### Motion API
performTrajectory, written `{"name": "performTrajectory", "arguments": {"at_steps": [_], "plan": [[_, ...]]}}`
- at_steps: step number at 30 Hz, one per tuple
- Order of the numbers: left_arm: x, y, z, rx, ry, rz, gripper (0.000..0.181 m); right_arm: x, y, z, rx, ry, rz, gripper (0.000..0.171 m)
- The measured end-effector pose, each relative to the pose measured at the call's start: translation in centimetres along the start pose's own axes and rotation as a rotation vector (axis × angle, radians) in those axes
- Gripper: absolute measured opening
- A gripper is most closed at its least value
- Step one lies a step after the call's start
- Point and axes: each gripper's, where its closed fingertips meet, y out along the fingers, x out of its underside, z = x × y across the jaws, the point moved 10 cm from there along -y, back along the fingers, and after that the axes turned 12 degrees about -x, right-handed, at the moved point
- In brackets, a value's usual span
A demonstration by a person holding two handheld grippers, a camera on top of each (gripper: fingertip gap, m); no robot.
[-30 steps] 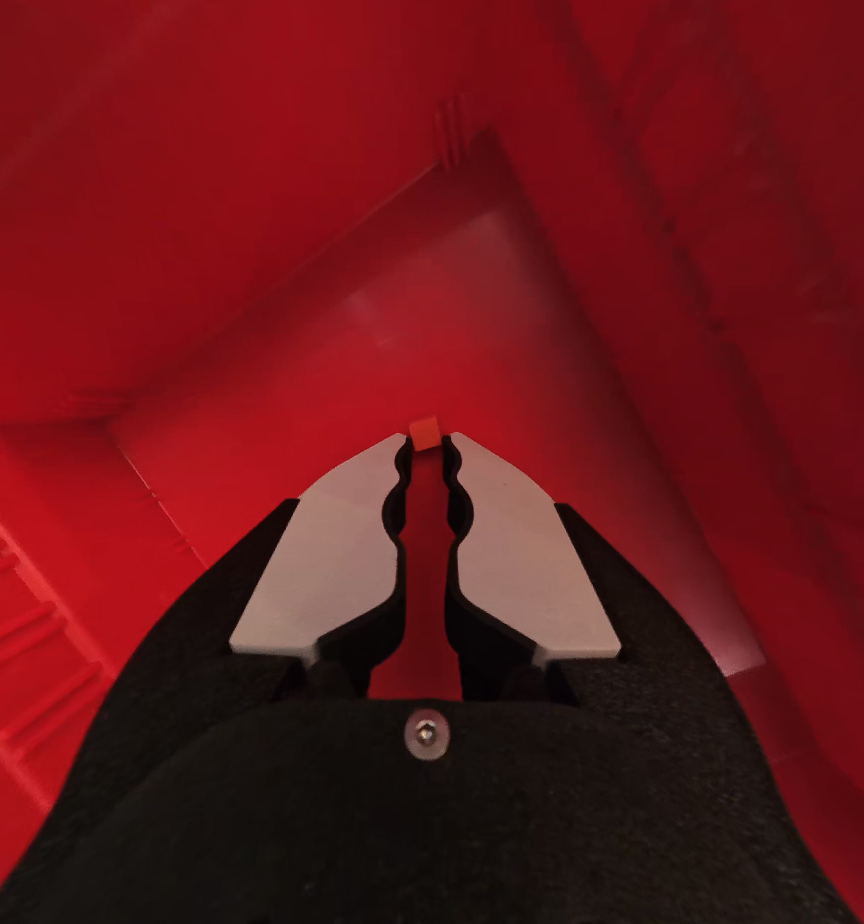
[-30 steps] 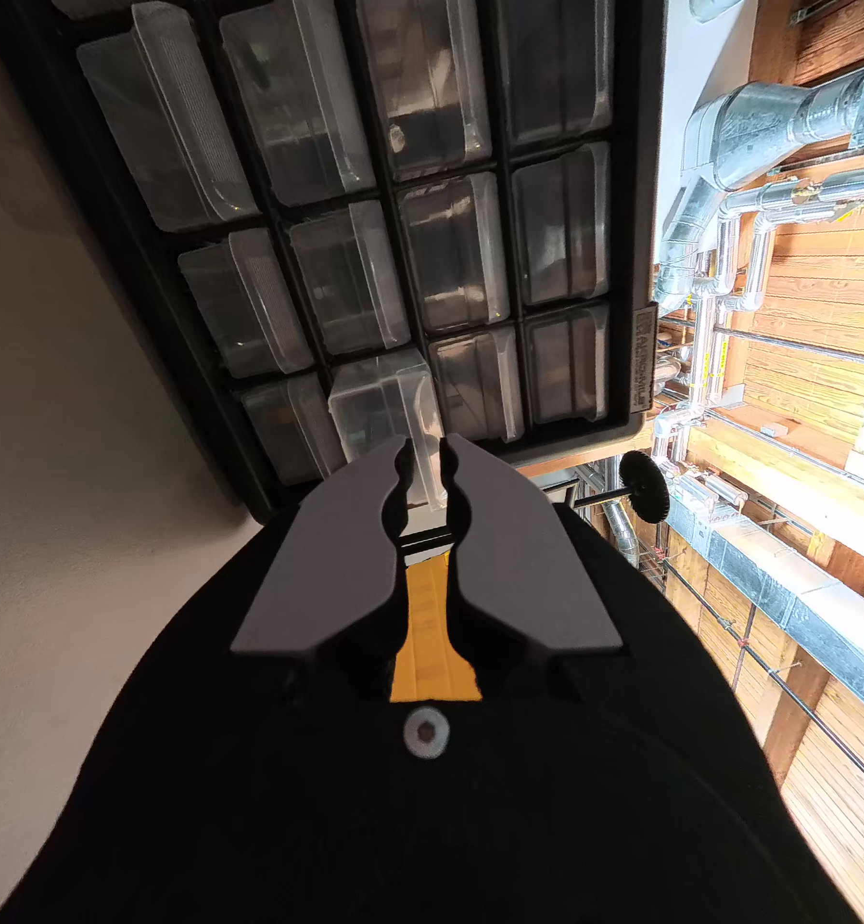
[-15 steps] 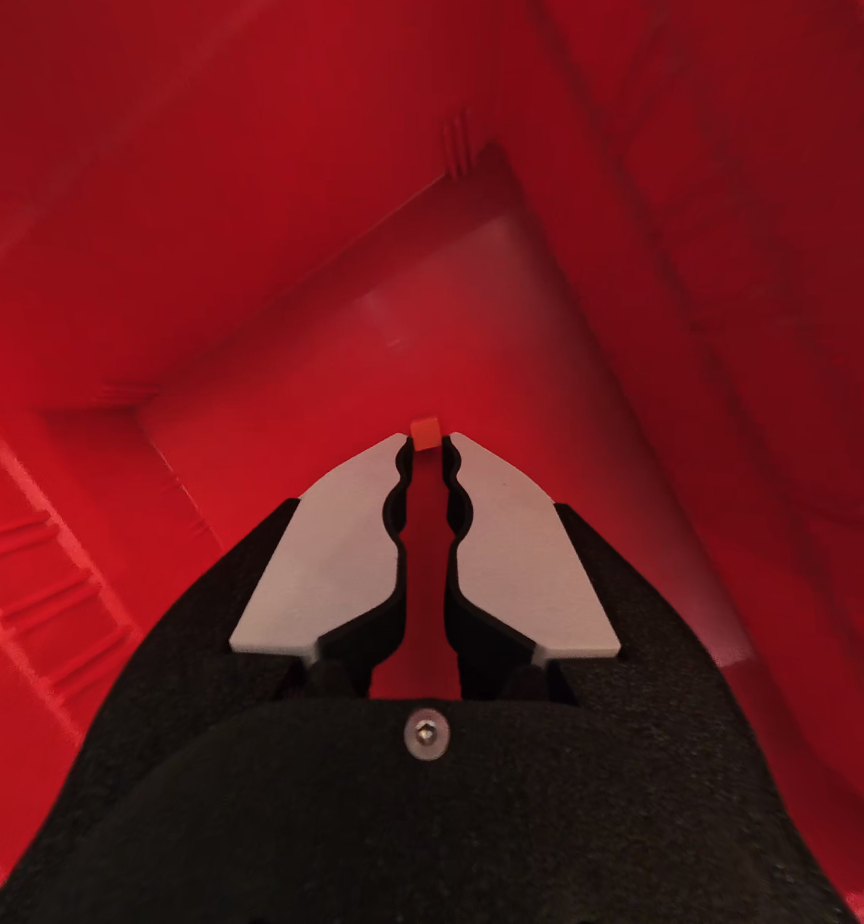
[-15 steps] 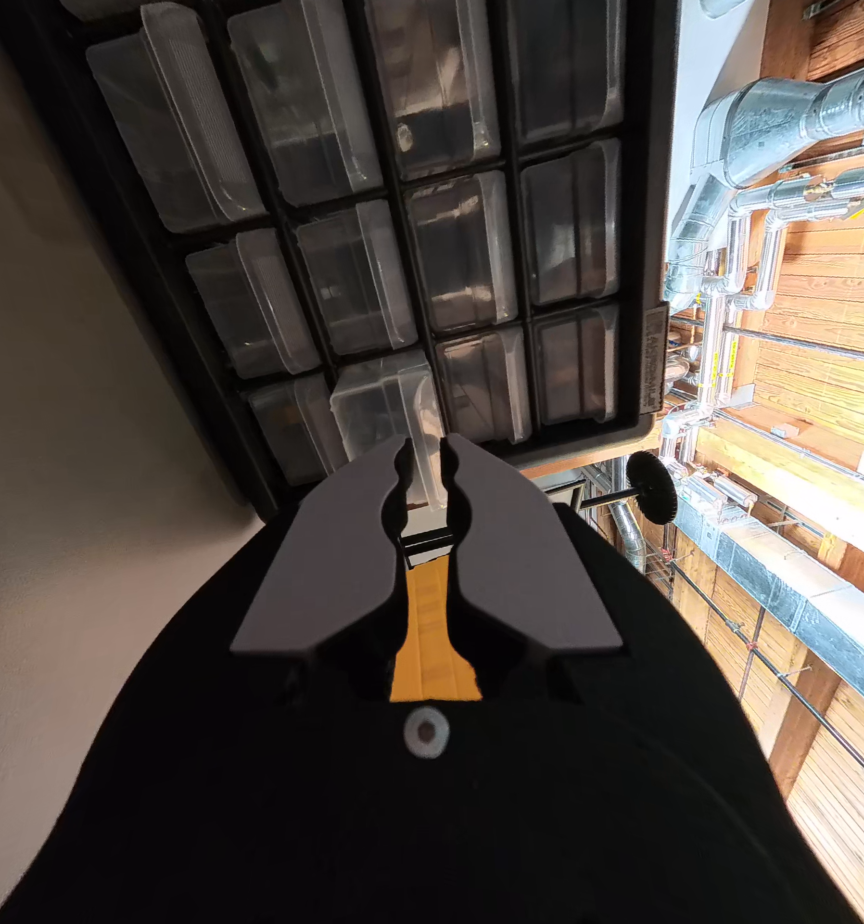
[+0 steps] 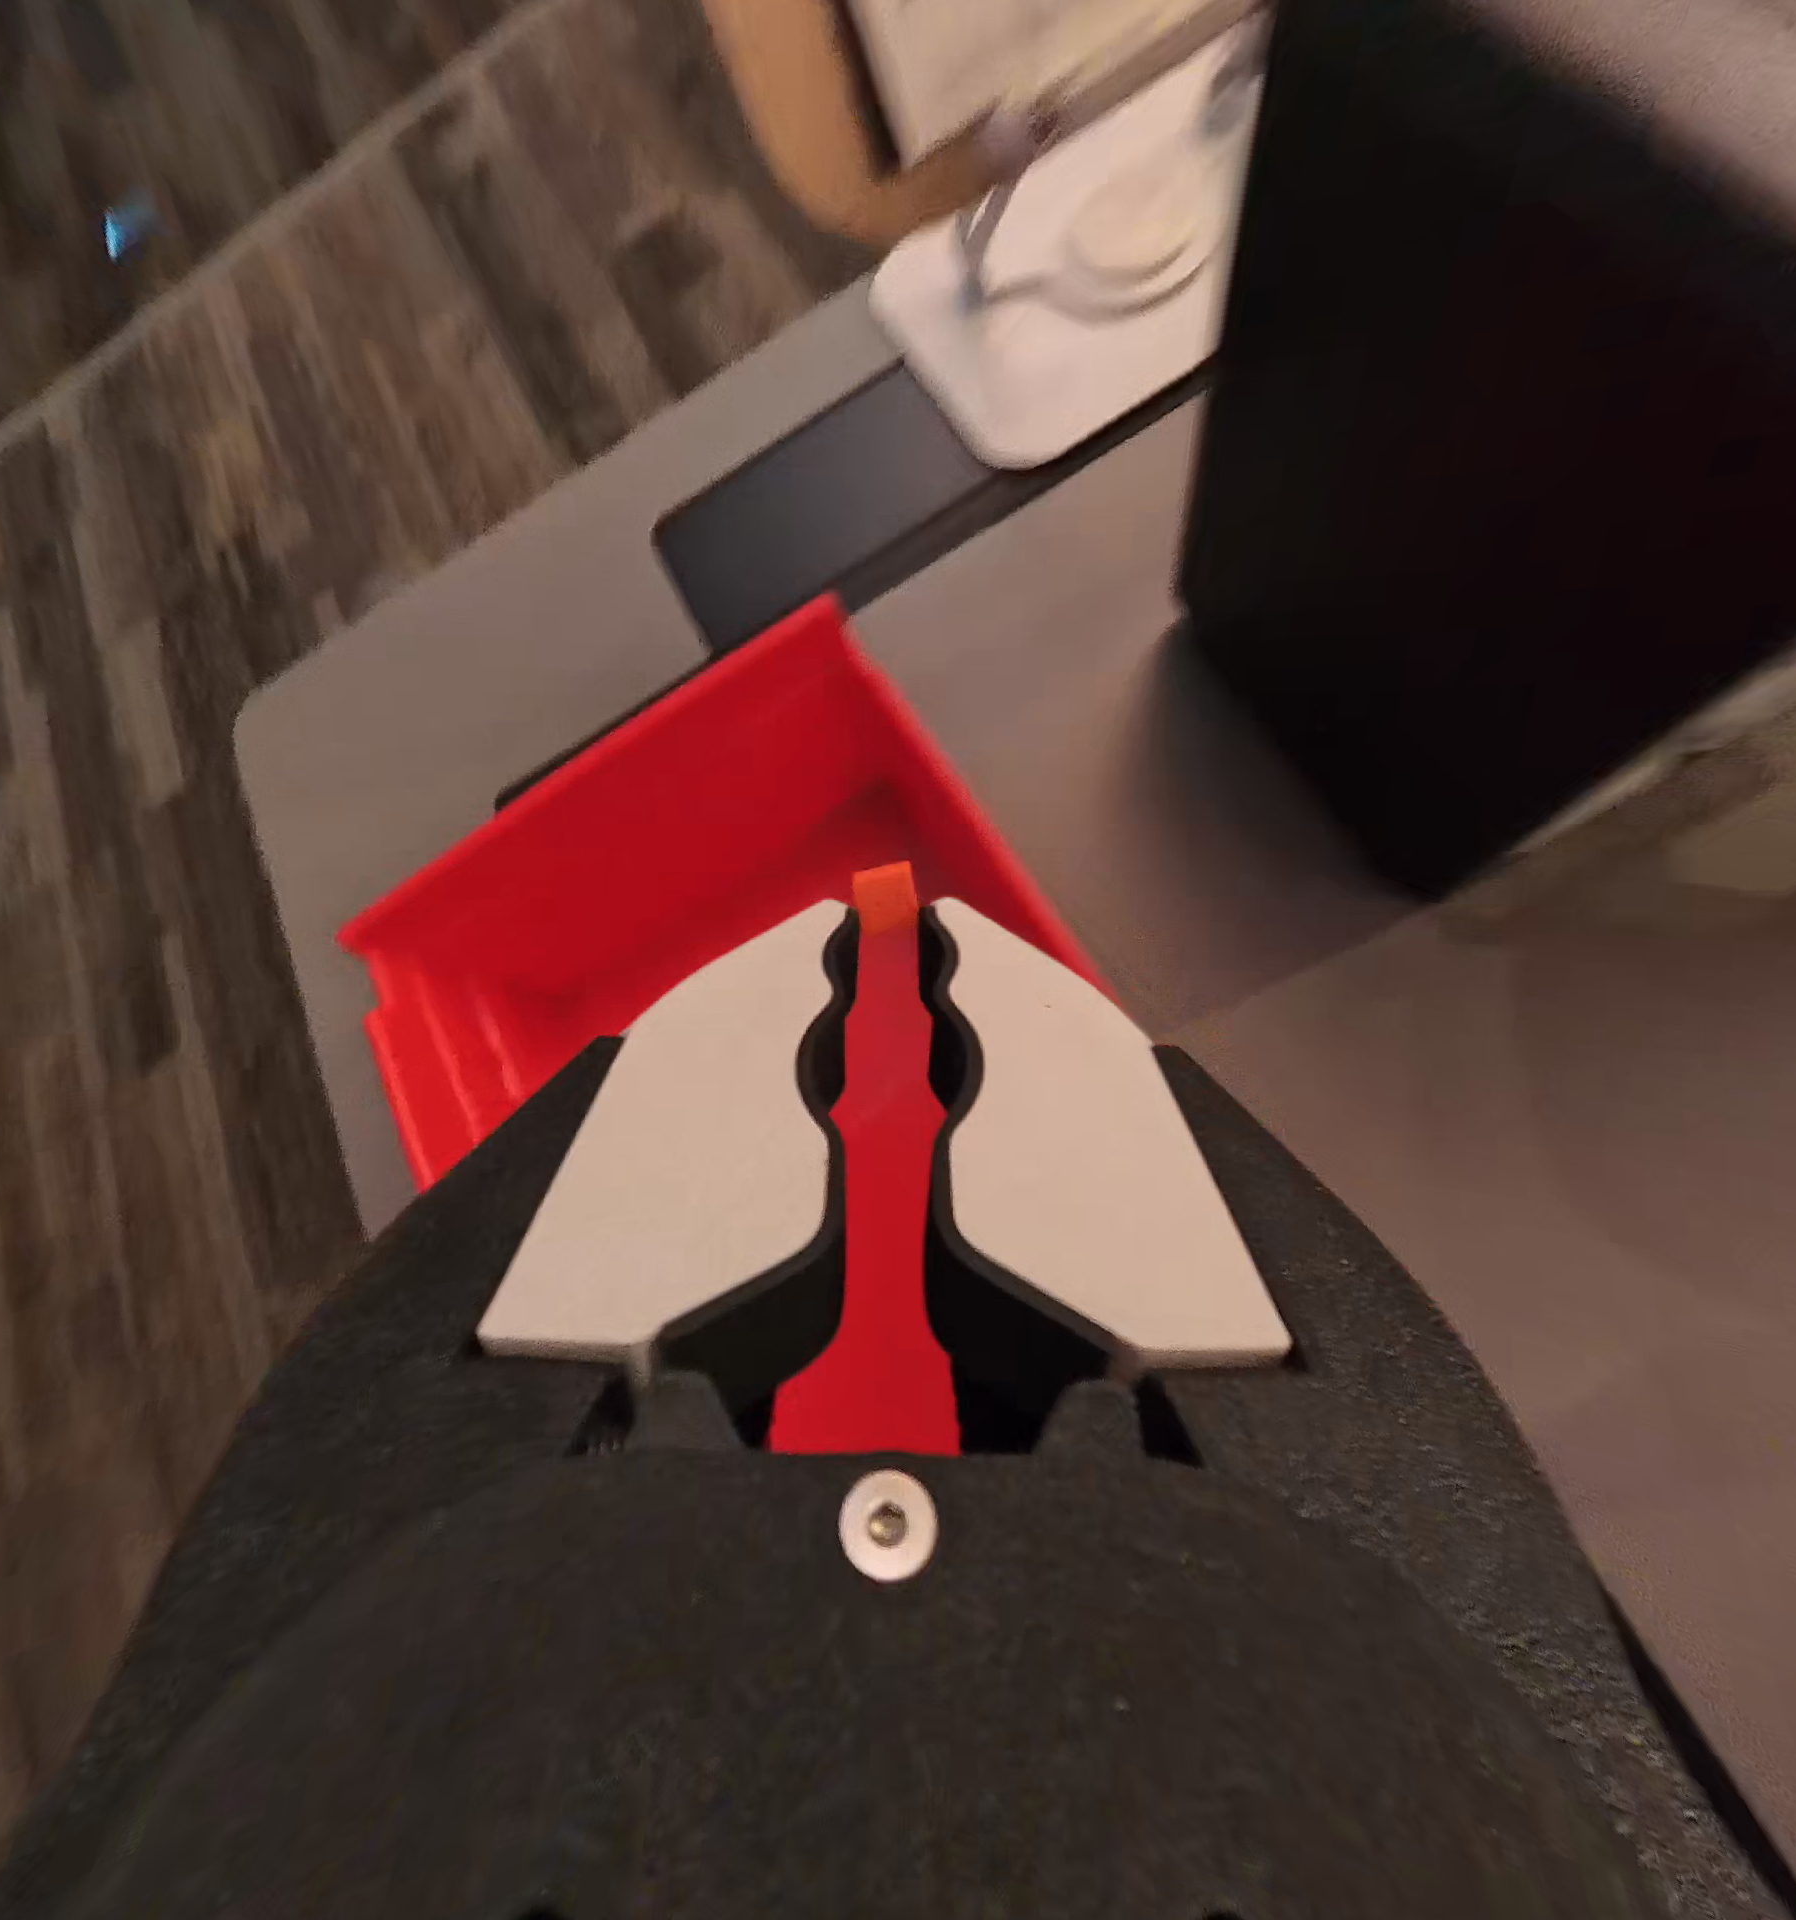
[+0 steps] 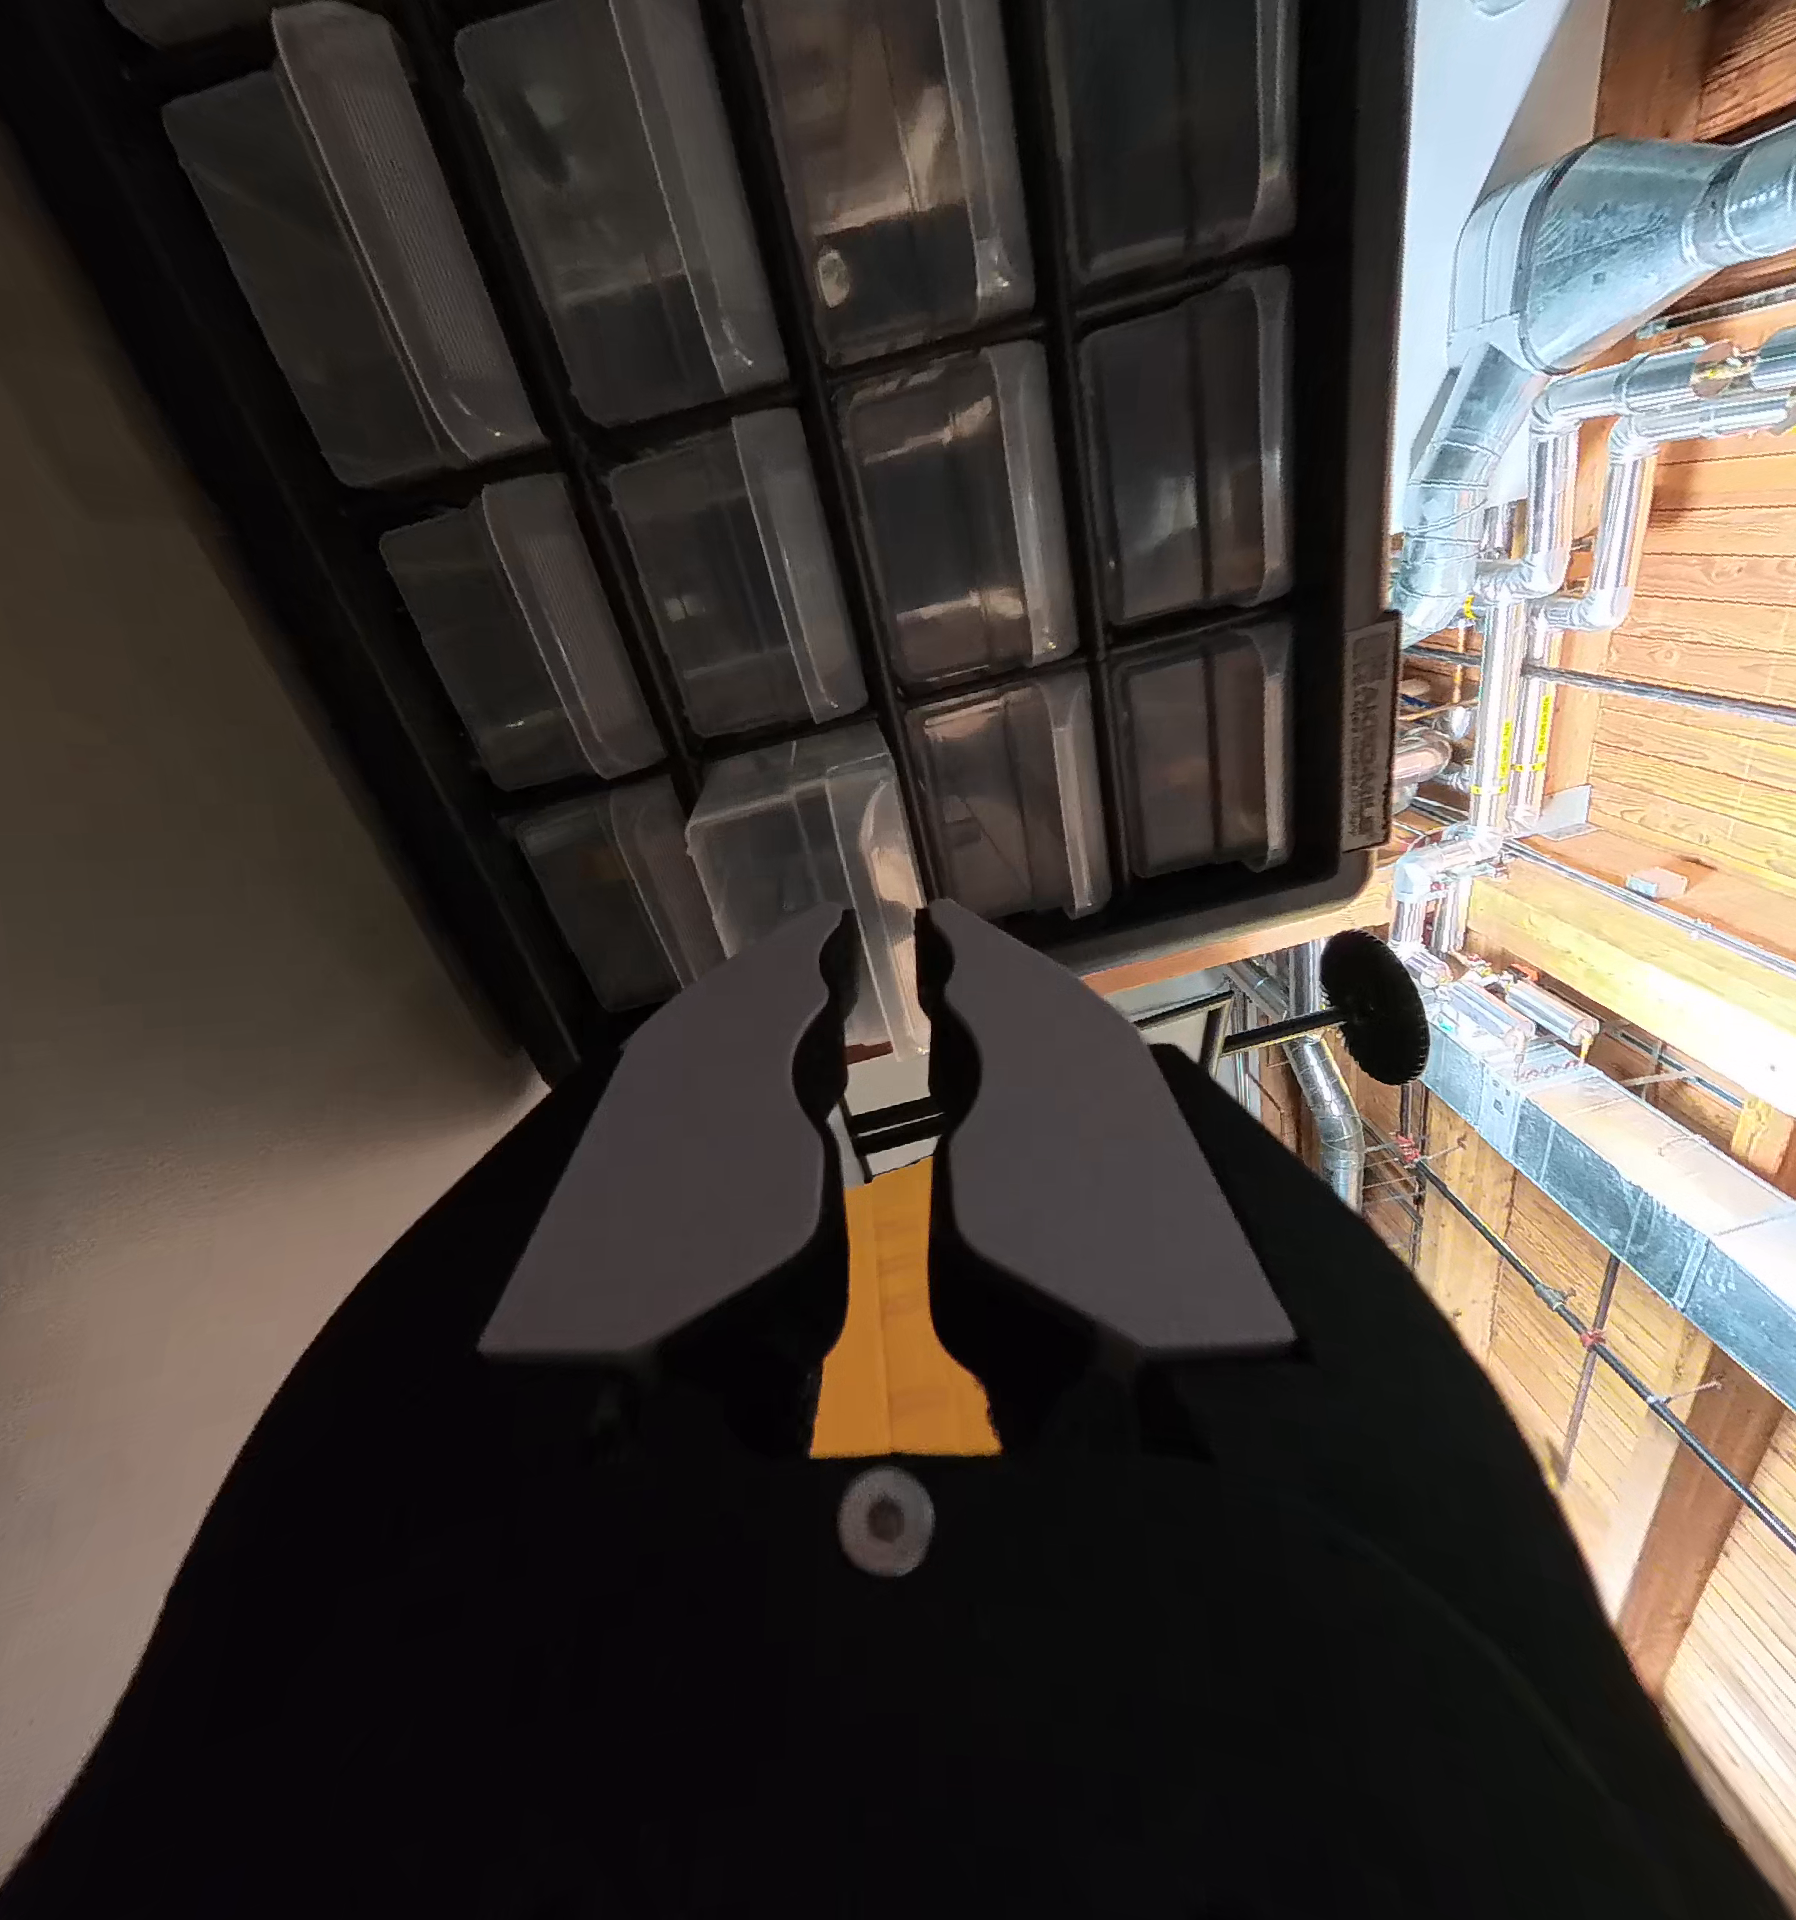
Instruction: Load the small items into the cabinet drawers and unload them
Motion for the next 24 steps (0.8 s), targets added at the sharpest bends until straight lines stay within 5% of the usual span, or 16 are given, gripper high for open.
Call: {"name": "performTrajectory", "arguments": {"at_steps": [12, 17, 24], "plan": [[-5.8, -7.0, 13.4, 0.433, 0.221, 0.353, 0.01, 0.0, 0.0, 0.0, -0.007, 0.015, 0.01, 0.011], [-7.6, -6.1, 19.9, 0.546, 0.323, 0.313, 0.011, 0.0, 0.1, 0.1, -0.012, 0.019, 0.01, 0.011], [-10.6, -3.4, 26.8, 0.503, 0.535, 0.2, 0.011, 0.0, 0.1, 0.0, -0.016, 0.022, 0.013, 0.011]]}}
